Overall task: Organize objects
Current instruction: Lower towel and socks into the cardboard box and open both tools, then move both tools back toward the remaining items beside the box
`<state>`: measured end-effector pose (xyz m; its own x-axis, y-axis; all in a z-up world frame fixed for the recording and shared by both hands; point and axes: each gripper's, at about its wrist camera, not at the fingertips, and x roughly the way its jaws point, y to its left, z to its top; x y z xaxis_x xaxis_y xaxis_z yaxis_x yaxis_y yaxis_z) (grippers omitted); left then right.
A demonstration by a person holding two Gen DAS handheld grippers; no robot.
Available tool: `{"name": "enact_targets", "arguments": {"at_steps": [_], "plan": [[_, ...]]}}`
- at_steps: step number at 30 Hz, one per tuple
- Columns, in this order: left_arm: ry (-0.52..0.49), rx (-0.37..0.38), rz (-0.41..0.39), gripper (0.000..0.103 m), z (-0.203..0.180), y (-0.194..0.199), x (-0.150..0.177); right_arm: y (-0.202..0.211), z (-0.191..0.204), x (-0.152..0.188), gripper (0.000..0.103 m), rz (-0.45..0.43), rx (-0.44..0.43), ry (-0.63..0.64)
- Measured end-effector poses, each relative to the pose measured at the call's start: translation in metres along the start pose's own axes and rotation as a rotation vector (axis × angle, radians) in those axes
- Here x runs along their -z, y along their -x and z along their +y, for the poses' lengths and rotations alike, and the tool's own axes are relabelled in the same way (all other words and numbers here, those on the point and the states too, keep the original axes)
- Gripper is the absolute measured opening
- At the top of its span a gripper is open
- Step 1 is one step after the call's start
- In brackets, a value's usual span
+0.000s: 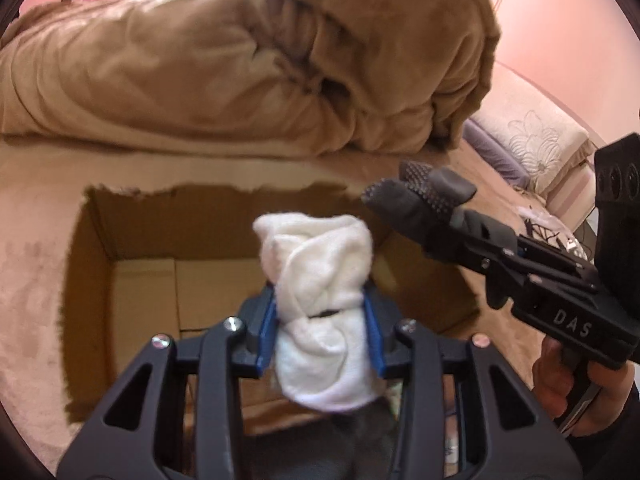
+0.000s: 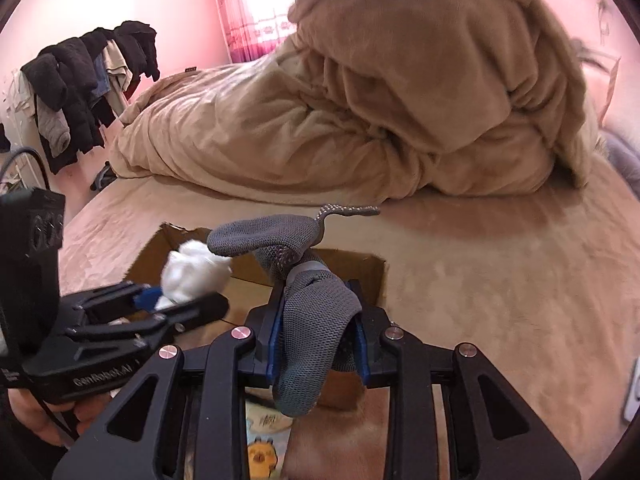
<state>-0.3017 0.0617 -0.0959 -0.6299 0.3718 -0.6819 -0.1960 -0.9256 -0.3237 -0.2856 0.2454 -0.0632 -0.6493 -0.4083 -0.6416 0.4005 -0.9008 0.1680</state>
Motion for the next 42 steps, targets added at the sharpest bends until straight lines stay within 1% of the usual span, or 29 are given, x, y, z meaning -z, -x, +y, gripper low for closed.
{"name": "enact_targets", "arguments": {"at_steps": [2, 4, 6, 7, 8, 9, 10, 11, 12, 13, 16, 18, 22, 24, 28, 32, 34, 39, 42], "plan": [[0.012, -0.003, 0.025, 0.039, 0.005, -0.011, 0.002, -0.014, -0.004, 0.002, 0.031, 0.026, -0.013, -0.017], [0.012, -0.023, 0.040, 0.040, 0.007, -0.016, 0.003, -0.024, -0.005, 0.005, 0.032, 0.045, -0.024, -0.025], [0.008, -0.019, 0.042, 0.042, 0.006, -0.017, 0.004, -0.033, -0.004, 0.006, 0.032, 0.061, -0.028, -0.029], [0.009, -0.019, 0.042, 0.042, 0.006, -0.015, 0.004, -0.035, -0.004, 0.007, 0.034, 0.066, -0.028, -0.029], [0.012, -0.021, 0.039, 0.044, 0.005, -0.013, 0.005, -0.036, -0.004, 0.007, 0.036, 0.069, -0.025, -0.030], [0.014, -0.028, 0.040, 0.048, 0.006, -0.012, 0.006, -0.036, -0.003, 0.007, 0.039, 0.071, -0.025, -0.028], [0.018, -0.035, 0.043, 0.051, 0.006, -0.010, 0.006, -0.036, -0.003, 0.008, 0.048, 0.070, -0.031, -0.025], [0.022, -0.040, 0.041, 0.060, 0.007, -0.008, 0.007, -0.034, -0.002, 0.008, 0.057, 0.067, -0.031, -0.022], [0.030, -0.036, 0.030, 0.066, 0.007, -0.003, 0.008, -0.032, -0.002, 0.009, 0.060, 0.060, -0.027, -0.020], [0.034, -0.030, 0.016, 0.067, 0.007, 0.003, 0.008, -0.030, -0.002, 0.009, 0.062, 0.054, -0.024, -0.019], [0.047, -0.013, -0.022, 0.068, 0.005, 0.029, 0.010, -0.014, -0.002, 0.009, 0.064, 0.026, -0.021, -0.025], [0.052, -0.017, -0.045, 0.074, 0.004, 0.047, 0.012, -0.001, -0.001, 0.009, 0.064, 0.006, -0.018, -0.034], [0.038, -0.025, -0.082, 0.079, -0.003, 0.083, 0.020, 0.033, 0.005, 0.011, 0.066, -0.033, 0.008, -0.038], [0.033, -0.026, -0.102, 0.086, -0.006, 0.100, 0.026, 0.048, 0.011, 0.013, 0.067, -0.049, 0.019, -0.029], [0.037, -0.035, -0.147, 0.087, -0.015, 0.135, 0.042, 0.082, 0.026, 0.025, 0.070, -0.084, 0.040, 0.001], [0.012, -0.054, -0.207, 0.089, -0.027, 0.172, 0.059, 0.120, 0.042, 0.039, 0.076, -0.122, 0.082, 0.037], [0.002, -0.070, -0.229, 0.090, -0.033, 0.187, 0.069, 0.135, 0.046, 0.047, 0.077, -0.134, 0.082, 0.040], [0.001, -0.074, -0.238, 0.090, -0.042, 0.211, 0.094, 0.168, 0.053, 0.067, 0.077, -0.144, 0.109, 0.048], [0.002, -0.072, -0.235, 0.090, -0.047, 0.216, 0.109, 0.182, 0.056, 0.077, 0.079, -0.142, 0.112, 0.045]]}}
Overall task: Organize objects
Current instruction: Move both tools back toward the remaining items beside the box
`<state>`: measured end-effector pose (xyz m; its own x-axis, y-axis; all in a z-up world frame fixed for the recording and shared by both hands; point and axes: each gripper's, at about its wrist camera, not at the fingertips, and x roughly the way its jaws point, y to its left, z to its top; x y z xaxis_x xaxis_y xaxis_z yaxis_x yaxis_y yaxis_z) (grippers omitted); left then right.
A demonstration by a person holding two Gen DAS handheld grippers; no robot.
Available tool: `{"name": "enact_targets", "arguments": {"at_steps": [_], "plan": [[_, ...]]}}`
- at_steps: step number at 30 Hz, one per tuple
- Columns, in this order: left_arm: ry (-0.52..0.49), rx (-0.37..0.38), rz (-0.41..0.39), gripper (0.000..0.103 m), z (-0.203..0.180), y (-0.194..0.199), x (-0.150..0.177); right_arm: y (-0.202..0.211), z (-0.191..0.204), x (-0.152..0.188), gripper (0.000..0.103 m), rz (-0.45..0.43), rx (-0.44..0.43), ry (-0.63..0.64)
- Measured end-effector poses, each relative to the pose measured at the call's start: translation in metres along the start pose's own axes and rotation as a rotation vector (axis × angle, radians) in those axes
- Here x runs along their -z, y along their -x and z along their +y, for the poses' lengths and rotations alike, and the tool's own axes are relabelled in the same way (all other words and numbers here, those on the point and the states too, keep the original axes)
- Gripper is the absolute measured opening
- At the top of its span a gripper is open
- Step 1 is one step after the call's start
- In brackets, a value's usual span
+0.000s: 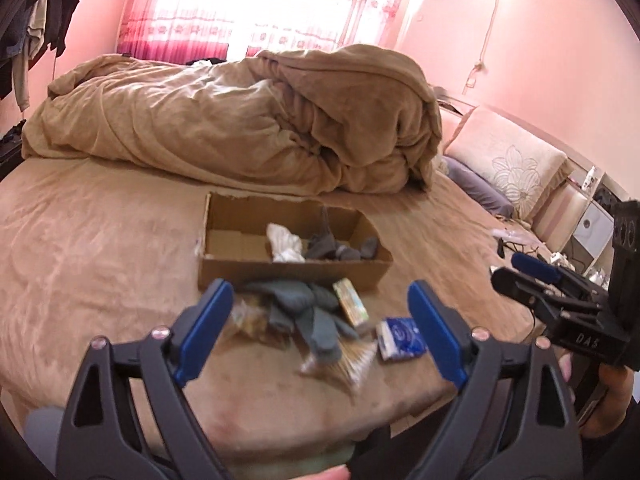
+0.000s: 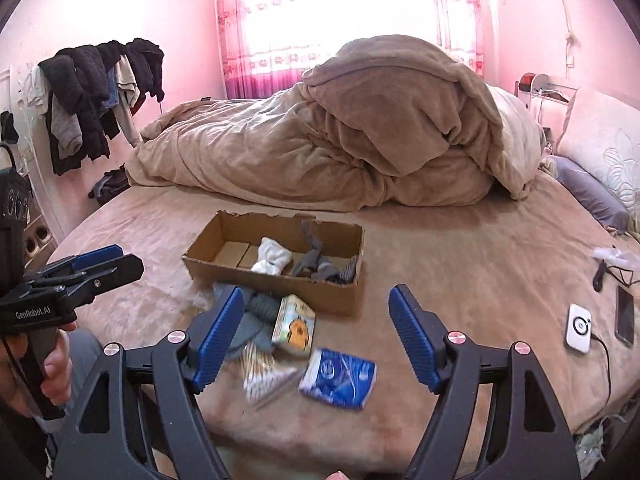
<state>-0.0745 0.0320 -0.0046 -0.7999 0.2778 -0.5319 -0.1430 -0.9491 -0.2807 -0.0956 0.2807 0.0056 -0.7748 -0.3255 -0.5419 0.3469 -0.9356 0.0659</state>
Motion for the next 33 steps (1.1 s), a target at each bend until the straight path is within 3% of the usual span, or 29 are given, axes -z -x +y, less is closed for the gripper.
{"name": "enact_targets", "arguments": {"at_steps": [12, 23, 27, 33], "plan": [[0.011, -0.030, 0.070, 0.094, -0.015, -0.012, 0.056, 0.023, -0.001, 0.046, 0.081, 0.040, 0.029, -0.001], [0.024, -0.048, 0.156, 0.096, -0.024, -0.054, 0.082, -0.003, -0.006, 0.068, 0.081, 0.090, -0.002, -0.014], [0.027, -0.054, 0.197, 0.096, -0.026, -0.076, 0.093, -0.016, -0.011, 0.074, 0.088, 0.107, -0.003, -0.022], [-0.024, -0.076, 0.230, 0.096, -0.033, -0.109, 0.103, -0.048, -0.020, 0.080, 0.088, 0.156, -0.003, -0.024]]}}
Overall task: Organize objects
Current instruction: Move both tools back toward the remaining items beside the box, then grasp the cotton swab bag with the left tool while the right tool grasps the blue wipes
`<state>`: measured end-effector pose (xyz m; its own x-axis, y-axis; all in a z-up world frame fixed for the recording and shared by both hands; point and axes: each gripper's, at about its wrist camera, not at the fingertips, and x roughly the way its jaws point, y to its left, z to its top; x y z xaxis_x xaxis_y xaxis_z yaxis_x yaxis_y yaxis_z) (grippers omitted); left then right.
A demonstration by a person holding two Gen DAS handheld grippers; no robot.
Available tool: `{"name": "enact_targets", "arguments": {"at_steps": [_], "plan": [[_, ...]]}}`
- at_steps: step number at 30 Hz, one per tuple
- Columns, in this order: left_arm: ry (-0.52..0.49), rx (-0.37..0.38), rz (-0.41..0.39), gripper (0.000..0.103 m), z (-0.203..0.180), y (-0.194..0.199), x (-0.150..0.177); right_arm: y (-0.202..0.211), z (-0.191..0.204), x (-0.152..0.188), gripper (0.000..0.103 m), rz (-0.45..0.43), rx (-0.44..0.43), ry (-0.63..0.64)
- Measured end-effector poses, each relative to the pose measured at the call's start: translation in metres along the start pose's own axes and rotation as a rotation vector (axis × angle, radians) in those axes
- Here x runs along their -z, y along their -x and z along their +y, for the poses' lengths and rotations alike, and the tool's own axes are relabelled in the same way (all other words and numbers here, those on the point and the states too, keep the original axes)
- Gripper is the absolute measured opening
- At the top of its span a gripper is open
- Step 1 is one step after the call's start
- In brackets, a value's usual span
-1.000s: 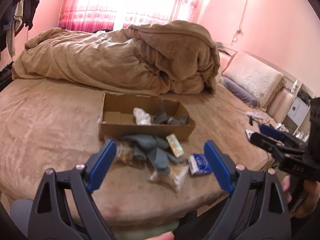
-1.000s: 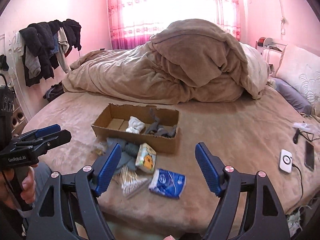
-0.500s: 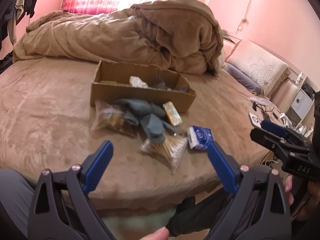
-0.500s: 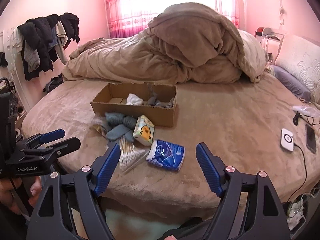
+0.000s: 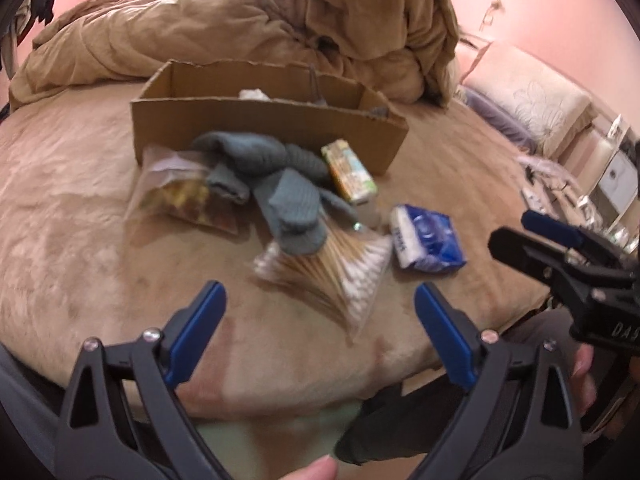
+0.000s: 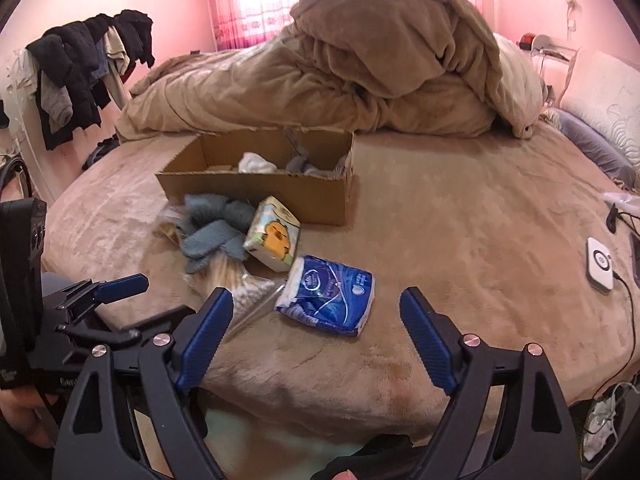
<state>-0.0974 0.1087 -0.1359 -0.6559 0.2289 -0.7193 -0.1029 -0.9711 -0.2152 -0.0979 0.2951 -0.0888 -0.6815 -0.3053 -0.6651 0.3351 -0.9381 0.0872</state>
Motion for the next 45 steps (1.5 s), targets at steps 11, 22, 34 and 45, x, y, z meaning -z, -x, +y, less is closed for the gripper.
{"name": "enact_targets", "arguments": {"at_steps": [11, 22, 34, 45], "plan": [[-0.085, -0.098, 0.044, 0.096, 0.000, -0.035, 0.013, -0.053, -0.008, 0.002, 0.088, 0.090, -0.002, 0.004], [-0.008, -0.144, -0.007, 0.096, 0.043, 0.004, 0.016, -0.087, -0.012, 0.012, 0.088, 0.173, 0.021, -0.012], [0.067, -0.004, 0.050, 0.096, 0.021, -0.044, -0.021, -0.085, -0.025, 0.016, 0.058, 0.170, 0.011, -0.050], [0.062, 0.021, 0.056, 0.048, 0.025, -0.031, -0.011, -0.075, -0.029, 0.017, 0.035, 0.130, -0.012, -0.054]]}}
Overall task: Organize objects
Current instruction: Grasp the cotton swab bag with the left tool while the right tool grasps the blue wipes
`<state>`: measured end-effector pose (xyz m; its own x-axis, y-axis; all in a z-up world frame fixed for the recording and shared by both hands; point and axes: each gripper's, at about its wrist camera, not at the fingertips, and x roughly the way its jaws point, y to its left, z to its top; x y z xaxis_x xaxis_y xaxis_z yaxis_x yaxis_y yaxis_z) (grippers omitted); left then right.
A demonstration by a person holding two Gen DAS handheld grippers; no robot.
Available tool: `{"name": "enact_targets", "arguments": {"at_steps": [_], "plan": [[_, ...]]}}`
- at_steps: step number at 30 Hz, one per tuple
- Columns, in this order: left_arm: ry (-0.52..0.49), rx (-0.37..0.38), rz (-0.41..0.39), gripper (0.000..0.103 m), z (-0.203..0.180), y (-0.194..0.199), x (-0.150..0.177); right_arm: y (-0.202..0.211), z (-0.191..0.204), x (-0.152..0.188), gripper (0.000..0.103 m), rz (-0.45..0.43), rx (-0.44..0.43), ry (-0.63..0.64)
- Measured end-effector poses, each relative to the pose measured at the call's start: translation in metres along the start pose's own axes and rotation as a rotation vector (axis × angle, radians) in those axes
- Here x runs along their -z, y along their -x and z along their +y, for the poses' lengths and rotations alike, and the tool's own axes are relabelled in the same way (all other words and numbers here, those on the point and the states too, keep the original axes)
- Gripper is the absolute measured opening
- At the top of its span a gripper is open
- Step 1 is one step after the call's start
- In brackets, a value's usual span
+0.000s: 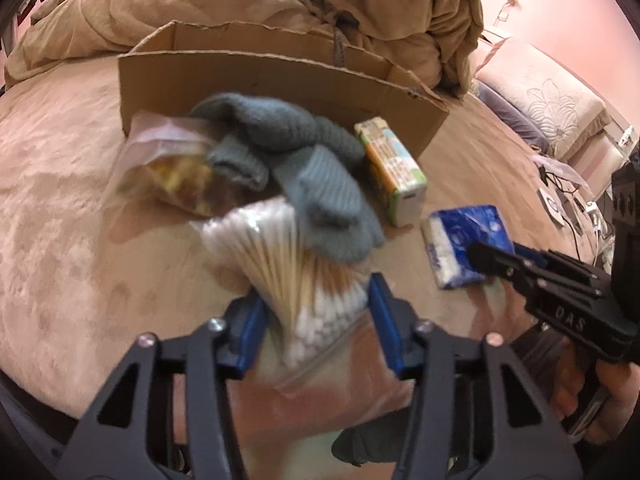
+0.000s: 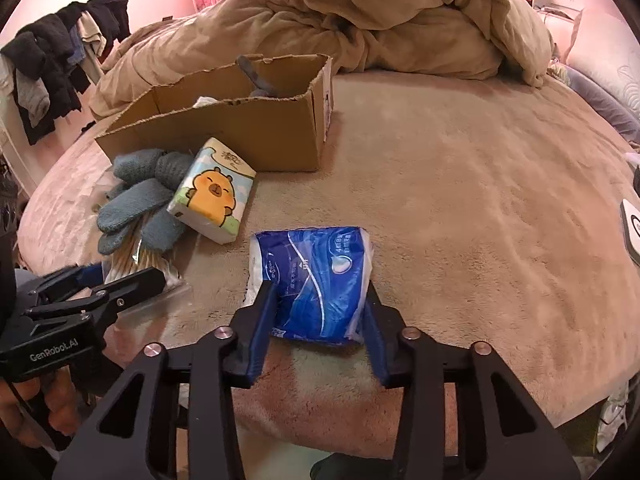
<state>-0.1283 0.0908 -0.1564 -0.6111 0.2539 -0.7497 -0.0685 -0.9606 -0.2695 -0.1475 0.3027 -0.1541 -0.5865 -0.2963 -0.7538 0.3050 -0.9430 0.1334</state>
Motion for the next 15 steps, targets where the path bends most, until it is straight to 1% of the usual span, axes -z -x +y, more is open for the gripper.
{"name": "enact_targets", "arguments": {"at_steps": [2, 5, 10, 15], "plan": [[0.001, 0.004, 0.000, 0.046, 0.001, 0.007, 0.003, 0.004, -0.001, 0.000, 0.026, -0.013, -0.015, -0.004], [0.006, 0.009, -0.002, 0.045, 0.005, 0.022, 0.009, 0.008, -0.001, 0.000, 0.021, -0.027, -0.027, -0.007], [0.001, -0.003, -0.052, 0.045, 0.012, 0.061, 0.013, 0.023, 0.004, 0.000, 0.016, -0.061, -0.034, 0.001], [0.003, -0.007, -0.105, 0.045, 0.018, 0.098, 0.008, 0.043, 0.007, -0.002, 0.015, -0.102, -0.021, -0.011]]}}
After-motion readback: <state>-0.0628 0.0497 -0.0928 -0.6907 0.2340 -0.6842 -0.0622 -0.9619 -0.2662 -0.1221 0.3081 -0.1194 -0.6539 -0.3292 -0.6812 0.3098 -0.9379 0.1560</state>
